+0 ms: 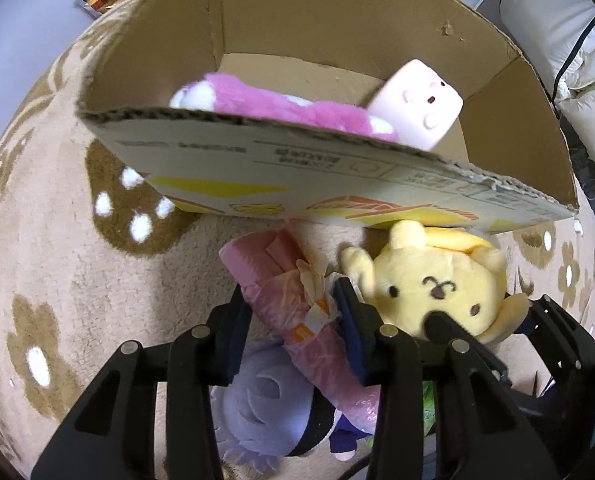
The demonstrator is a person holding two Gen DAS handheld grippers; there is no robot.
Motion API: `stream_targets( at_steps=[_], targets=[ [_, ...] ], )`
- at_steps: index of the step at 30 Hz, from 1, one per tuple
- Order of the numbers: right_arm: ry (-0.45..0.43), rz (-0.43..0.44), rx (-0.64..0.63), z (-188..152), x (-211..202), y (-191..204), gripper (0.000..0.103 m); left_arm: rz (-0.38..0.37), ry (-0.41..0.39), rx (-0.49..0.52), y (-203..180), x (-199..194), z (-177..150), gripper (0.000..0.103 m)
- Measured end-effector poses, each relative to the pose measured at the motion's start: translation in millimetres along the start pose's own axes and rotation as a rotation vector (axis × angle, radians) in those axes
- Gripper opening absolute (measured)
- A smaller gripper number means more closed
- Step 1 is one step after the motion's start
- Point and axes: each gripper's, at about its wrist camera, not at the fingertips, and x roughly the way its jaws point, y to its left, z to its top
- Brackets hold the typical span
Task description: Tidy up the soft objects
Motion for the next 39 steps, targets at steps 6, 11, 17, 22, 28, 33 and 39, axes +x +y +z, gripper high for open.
stream_targets(
  at_steps=[6, 11, 17, 22, 28, 33, 39],
  targets=[
    [-0.016, -0.009, 0.007, 0, -8, -2, 0.048, 0.057, -0.043, 0.028, -7, -14, -3, 0.039],
    [-0.020, -0.014, 0.011, -1, -12, -3, 0.048, 0.093, -0.061, 0.058, -13, -17, -6, 0.040],
    [-0.024, -0.014, 0.010, 0, -13, -2, 0.048, 0.071, -0.083, 0.037, -5, -18, -10, 0.035],
    [-0.040, -0.010, 0.010, -2, -19, -3, 0.047, 0.076, -0.149, 0.019, 7, -39, -15, 0.028],
    [-0.060, -0.012, 0.011, -5, -29, -3, 0.046, 0.097, -0.226, 0.020, 11, -68, -29, 0.021],
    [-0.084, -0.021, 0.014, -8, -42, -3, 0.046, 0.136, -0.292, 0.018, 10, -87, -33, 0.017],
    [-0.124, -0.031, 0.021, -12, -60, -1, 0.046, 0.140, -0.341, 0.010, 16, -101, -38, 0.015]
  ],
)
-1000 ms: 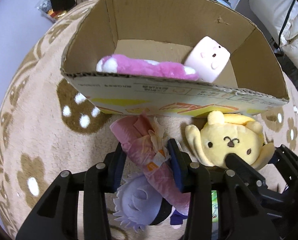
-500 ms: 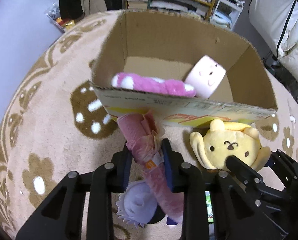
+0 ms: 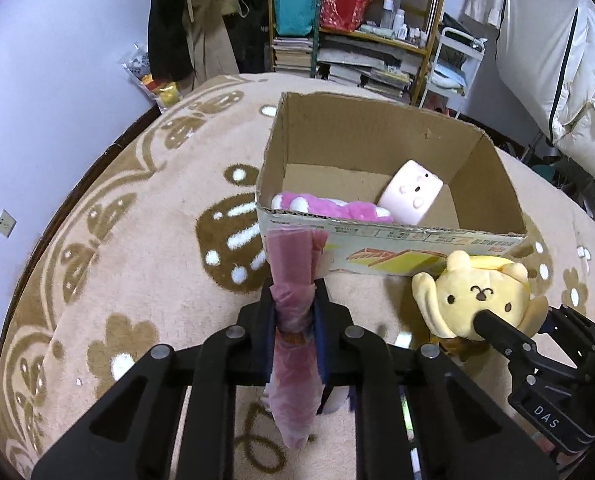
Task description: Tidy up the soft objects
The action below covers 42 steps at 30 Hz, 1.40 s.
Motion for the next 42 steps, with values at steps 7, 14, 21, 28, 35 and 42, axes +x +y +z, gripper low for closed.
stream_targets(
  at_steps=[7, 14, 21, 28, 35, 42],
  targets=[
    [-0.045, -0.019, 0.017, -5, -20, 2, 0.046, 0.052, -0.080, 0.019, -1, -21, -4, 0.015],
    [-0.136, -0.093, -0.010, -2, -47, 9, 0.045, 0.085, -0.158, 0.028, 1, -40, -6, 0.015],
    [-0.242, -0.196, -0.054, 7, -70, 20, 0.045, 0.104, -0.255, 0.026, 0, -58, -3, 0.015],
    [-0.314, -0.241, -0.069, 16, -76, 18, 0.045, 0.094, -0.345, 0.024, -3, -69, 7, 0.015],
    [-0.359, -0.237, -0.060, 33, -73, 14, 0.045, 0.073, -0.412, 0.030, -6, -71, 23, 0.015],
    [-0.388, -0.219, -0.052, 48, -63, 10, 0.045, 0.059, -0.477, 0.062, -14, -66, 43, 0.015]
  ],
)
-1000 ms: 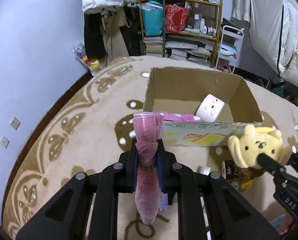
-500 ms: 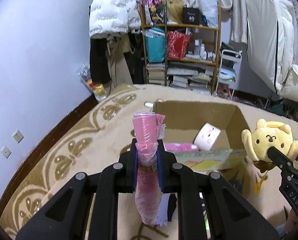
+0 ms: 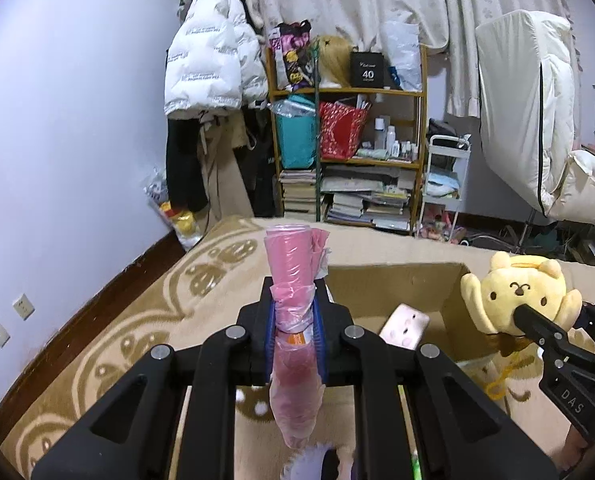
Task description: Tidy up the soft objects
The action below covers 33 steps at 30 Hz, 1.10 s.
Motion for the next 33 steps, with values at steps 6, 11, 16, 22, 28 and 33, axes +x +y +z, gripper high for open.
stream_targets(
  at_steps=[6, 11, 16, 22, 28, 33],
  targets=[
    [-0.025, 0.010, 0.005, 7, 16, -1, 0.045, -0.005, -0.025, 0.006, -4, 14, 6, 0.015],
    [-0.029, 0.016, 0.010, 9, 25, -2, 0.045, -0.017, -0.043, 0.007, -7, 21, 9, 0.015],
    [-0.012, 0.032, 0.013, 12, 36, -3, 0.045, -0.040, -0.033, 0.001, -11, 32, 12, 0.015],
    [0.003, 0.041, 0.003, 16, 57, 0, 0.046, -0.070, 0.011, -0.032, -13, 51, 14, 0.015],
    [0.022, 0.058, 0.016, 9, 69, -5, 0.046, -0.105, 0.089, -0.070, -15, 76, 8, 0.016],
    [0.039, 0.080, 0.042, 1, 76, -9, 0.046, -0.089, 0.117, -0.064, -16, 87, 3, 0.020]
  ],
)
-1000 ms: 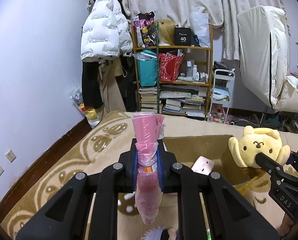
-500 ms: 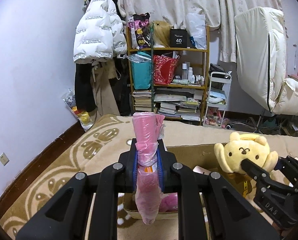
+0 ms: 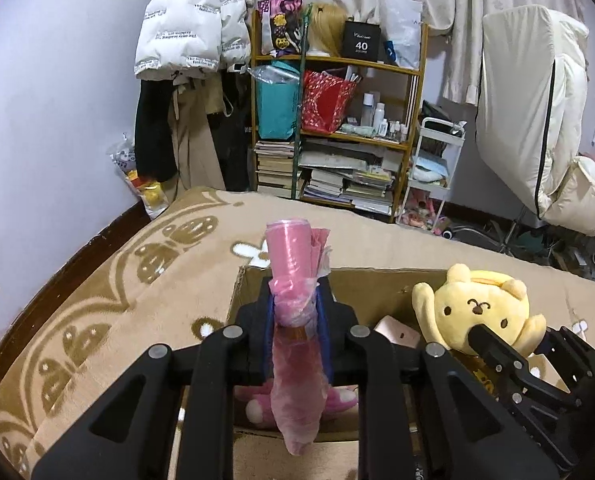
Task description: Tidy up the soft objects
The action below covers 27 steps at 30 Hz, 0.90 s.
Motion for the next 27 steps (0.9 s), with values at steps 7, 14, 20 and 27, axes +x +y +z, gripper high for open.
stream_targets(
  at_steps=[7, 14, 20, 27],
  targets=[
    [0.015, 0.028, -0.027, -8, 8, 3, 0.048, 0.023, 0.077, -0.020, 5, 15, -7, 0.024],
    [0.020, 0.064, -0.002, -9, 7, -3, 0.050, 0.077, 0.100, 0.004, 7, 12, -14, 0.055],
    [0.006, 0.074, 0.006, -8, 0, -5, 0.052, 0.091, 0.108, 0.016, 10, 0, -15, 0.059],
    [-0.007, 0.076, 0.025, -9, -19, -7, 0.052, 0.127, 0.113, 0.014, 13, -18, -20, 0.071]
  ],
)
